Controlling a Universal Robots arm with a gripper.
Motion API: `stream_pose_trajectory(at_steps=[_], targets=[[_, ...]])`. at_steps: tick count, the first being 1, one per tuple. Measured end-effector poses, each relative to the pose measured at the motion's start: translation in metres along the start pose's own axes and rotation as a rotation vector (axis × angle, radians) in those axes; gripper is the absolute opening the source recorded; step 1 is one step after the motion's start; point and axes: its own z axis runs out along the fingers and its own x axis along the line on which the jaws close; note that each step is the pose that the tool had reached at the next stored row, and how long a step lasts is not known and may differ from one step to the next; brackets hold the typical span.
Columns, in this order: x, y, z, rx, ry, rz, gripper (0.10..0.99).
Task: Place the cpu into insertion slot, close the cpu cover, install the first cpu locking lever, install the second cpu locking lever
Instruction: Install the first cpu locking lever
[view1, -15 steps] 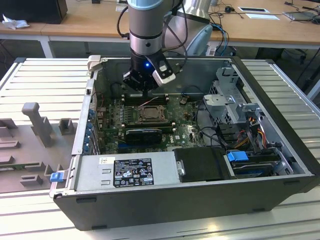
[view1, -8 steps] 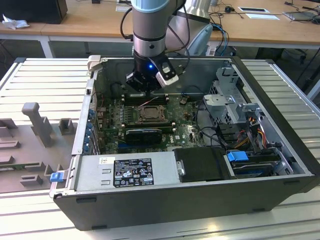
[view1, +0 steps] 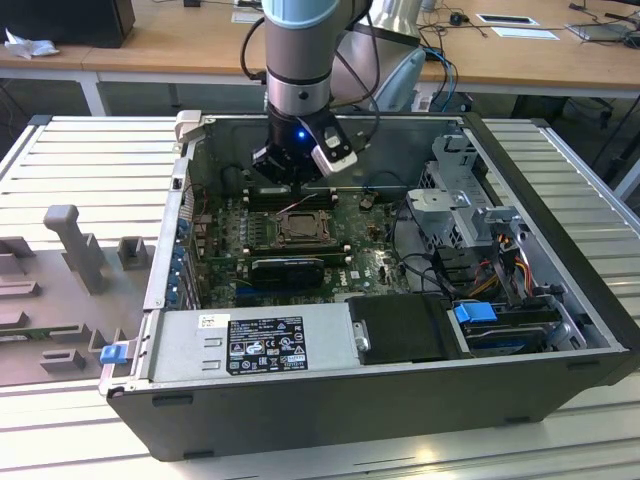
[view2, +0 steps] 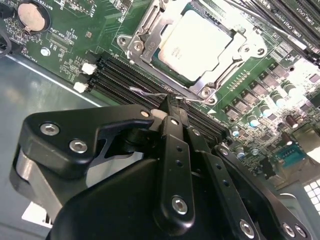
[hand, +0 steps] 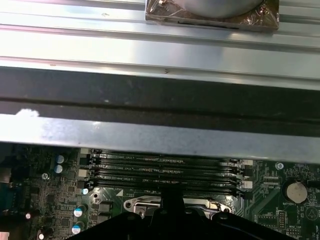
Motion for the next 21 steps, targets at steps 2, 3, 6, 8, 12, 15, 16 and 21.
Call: stream_pose_trajectory(at_steps=[2, 3, 6, 8, 12, 15, 16, 21], targets=[[-0.0001, -0.0001, 0.0007, 0.0, -0.0001, 0.0, 0.106], [-0.0004, -0.0001, 0.0013, 0.0, -0.0001, 0.0, 0.106], [-0.0026, 0.0004, 0.0031, 0.0, 0.0, -0.001, 0.106], [-0.0041, 0.0015, 0.0038, 0.0, 0.0001, -0.001, 0.106], [-0.0113, 0.0022, 0.0063, 0.0, 0.0006, -0.004, 0.106], [-0.0161, 0.0022, 0.008, 0.0, 0.0009, -0.007, 0.106], [-0.0171, 0.0021, 0.0084, 0.0, 0.001, -0.008, 0.106], [-0.0227, 0.0016, 0.0113, -0.001, 0.0025, -0.018, 0.106]])
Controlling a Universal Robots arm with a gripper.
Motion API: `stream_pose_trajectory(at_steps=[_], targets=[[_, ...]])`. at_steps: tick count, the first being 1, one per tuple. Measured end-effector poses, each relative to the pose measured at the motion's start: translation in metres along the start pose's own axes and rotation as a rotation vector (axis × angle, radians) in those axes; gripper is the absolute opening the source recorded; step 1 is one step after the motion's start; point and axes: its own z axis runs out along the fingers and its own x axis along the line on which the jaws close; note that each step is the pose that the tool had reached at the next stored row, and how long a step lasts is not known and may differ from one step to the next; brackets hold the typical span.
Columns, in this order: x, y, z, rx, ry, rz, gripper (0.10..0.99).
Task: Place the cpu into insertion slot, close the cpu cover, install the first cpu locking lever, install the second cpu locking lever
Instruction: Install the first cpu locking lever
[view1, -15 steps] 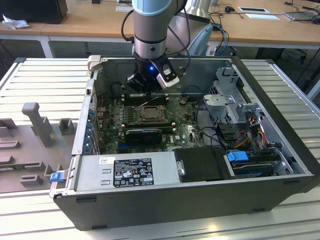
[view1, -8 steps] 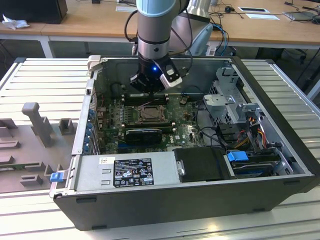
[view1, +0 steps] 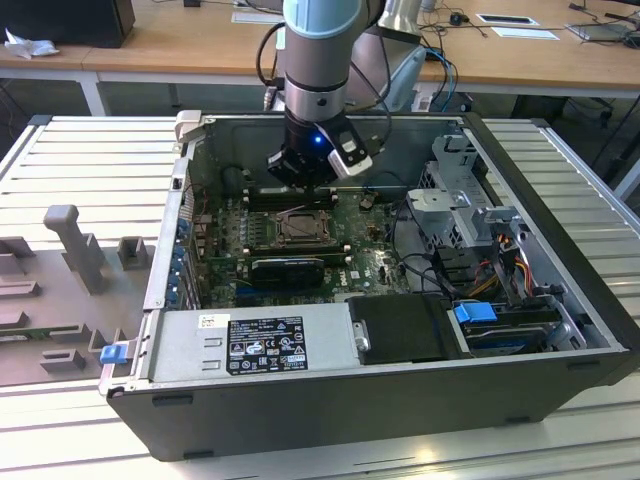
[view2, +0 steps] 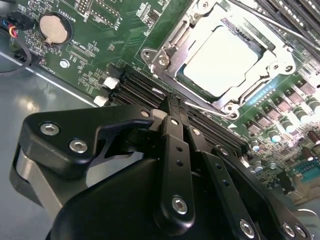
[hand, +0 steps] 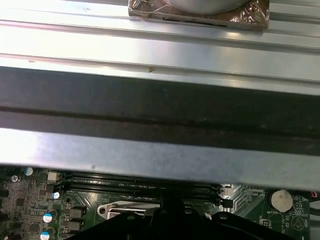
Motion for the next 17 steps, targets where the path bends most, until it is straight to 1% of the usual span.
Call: stream_pose_trajectory(at_steps=[8, 12, 17], targets=[[-0.004, -0.0011, 0.0062, 0.0, 0.0011, -0.008, 0.106], [-0.0045, -0.0016, 0.0096, 0.0, 0.0016, -0.011, 0.106], [-0.005, -0.002, 0.0118, 0.002, 0.0022, -0.014, 0.106]])
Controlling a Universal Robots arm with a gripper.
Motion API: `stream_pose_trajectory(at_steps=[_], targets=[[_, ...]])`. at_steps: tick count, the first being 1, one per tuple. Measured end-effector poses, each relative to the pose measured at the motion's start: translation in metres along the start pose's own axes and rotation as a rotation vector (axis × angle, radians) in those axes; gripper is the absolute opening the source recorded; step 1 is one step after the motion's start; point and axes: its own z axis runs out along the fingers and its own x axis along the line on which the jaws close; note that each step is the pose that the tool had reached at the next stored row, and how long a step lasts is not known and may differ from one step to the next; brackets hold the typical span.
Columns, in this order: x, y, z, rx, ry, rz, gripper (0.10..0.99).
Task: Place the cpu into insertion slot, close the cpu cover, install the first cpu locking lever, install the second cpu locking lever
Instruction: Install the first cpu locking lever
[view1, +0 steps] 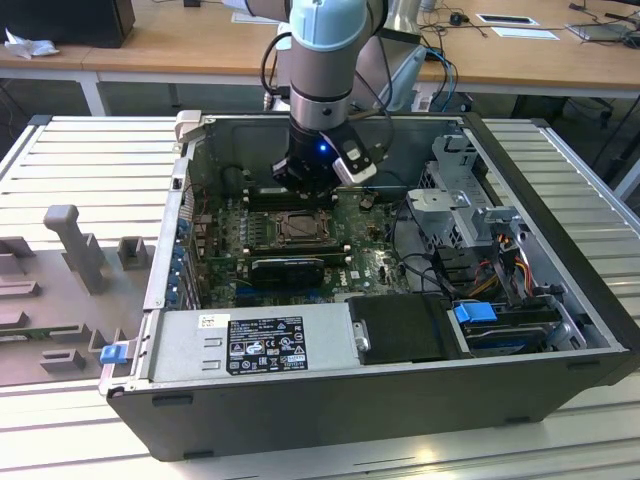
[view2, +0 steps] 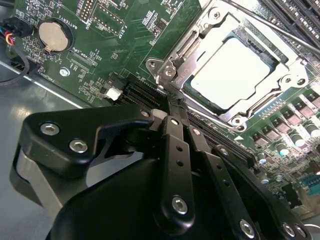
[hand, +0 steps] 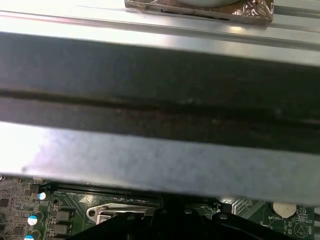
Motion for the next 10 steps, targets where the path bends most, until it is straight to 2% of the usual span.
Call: stream_pose_trajectory(at_steps=[10], targets=[[-0.0002, -0.0004, 0.0031, 0.014, 0.0017, -0.004, 0.106]])
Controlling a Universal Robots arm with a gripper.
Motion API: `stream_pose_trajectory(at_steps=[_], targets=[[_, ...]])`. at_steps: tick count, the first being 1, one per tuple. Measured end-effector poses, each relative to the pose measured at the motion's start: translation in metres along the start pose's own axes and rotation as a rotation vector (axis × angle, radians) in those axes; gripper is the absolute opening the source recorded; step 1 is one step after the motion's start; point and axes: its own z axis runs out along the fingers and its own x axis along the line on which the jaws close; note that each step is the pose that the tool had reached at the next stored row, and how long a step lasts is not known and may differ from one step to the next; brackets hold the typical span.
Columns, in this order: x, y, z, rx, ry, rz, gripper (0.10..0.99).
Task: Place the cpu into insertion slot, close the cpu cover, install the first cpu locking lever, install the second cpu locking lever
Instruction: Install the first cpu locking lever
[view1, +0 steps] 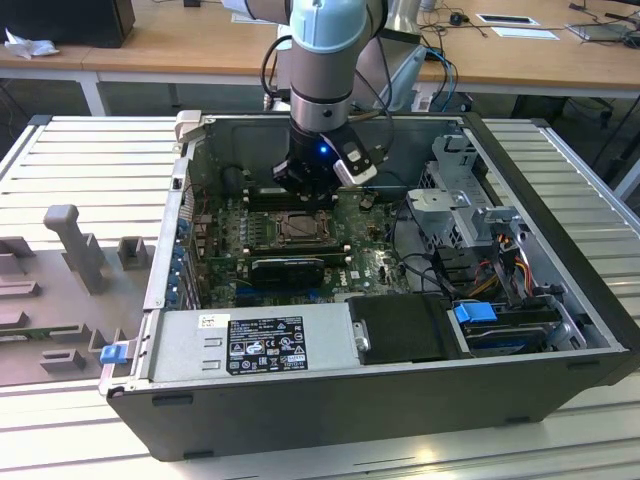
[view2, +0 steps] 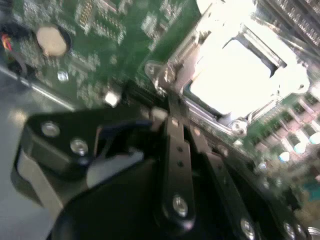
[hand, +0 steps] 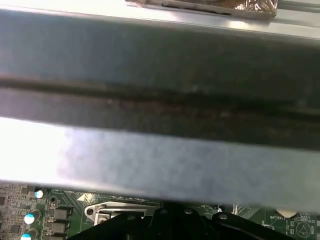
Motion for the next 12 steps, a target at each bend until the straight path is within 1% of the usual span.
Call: stream_pose_trajectory(at_steps=[4, 7, 8, 9, 12], targets=[[0.0001, 0.0, -0.0005, 0.0, 0.0003, 0.0, 0.106], [-0.0002, 0.0011, -0.0098, 0.001, 0.0004, 0.0, 0.106], [-0.0003, 0.0018, -0.0157, 0.001, 0.0004, 0.0, 0.106], [-0.0004, 0.0021, -0.0178, 0.003, 0.0006, -0.001, 0.106], [-0.0002, 0.0005, -0.0183, 0.004, 0.0006, 0.0, 0.106]])
